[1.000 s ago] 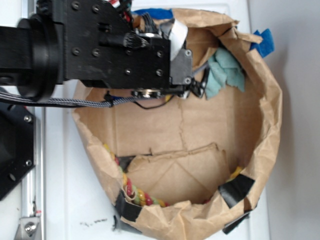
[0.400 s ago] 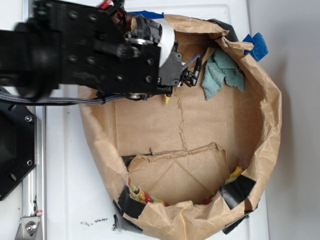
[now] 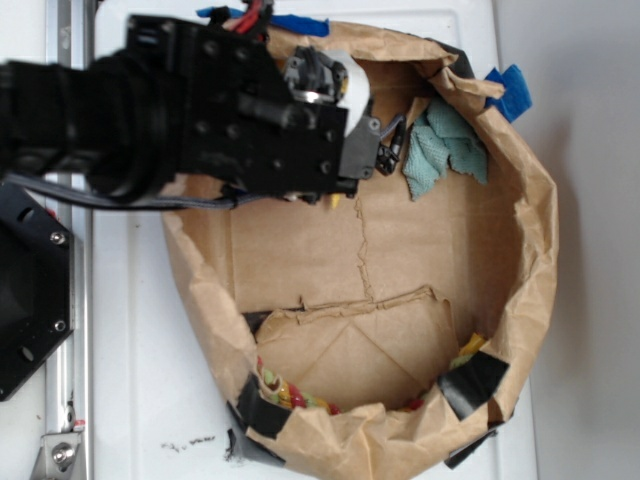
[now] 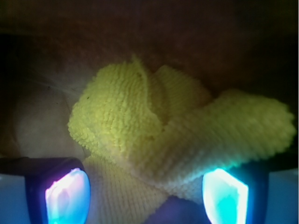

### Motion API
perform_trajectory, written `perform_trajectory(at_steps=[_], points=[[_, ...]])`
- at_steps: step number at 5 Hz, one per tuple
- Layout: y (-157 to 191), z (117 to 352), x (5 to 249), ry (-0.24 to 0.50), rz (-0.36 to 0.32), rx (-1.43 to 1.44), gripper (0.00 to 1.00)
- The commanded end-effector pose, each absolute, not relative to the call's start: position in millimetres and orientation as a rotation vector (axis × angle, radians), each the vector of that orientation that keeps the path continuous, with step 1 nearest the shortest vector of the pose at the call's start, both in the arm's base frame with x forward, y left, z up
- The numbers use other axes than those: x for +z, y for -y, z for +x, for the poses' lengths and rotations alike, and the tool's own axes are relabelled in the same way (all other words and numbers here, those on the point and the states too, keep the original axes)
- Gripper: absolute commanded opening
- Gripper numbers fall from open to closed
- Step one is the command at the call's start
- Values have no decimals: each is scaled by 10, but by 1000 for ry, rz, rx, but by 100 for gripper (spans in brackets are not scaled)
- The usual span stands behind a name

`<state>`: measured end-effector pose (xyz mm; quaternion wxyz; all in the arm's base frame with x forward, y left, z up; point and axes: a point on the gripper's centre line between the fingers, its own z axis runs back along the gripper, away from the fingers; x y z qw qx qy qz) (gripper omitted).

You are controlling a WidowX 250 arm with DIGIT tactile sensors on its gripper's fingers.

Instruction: Grab the yellow cloth.

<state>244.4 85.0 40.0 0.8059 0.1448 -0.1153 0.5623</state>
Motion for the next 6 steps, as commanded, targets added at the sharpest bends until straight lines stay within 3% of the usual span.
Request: perform_trajectory(at_steps=[1,2,5,6], points=[[-926,2490,462,275,295,1218,100],[-909,2474,450,283,295,1222,0],[-798,2392,534,286,276,1189,0],[-695,2411,694,305,224,1152,0]])
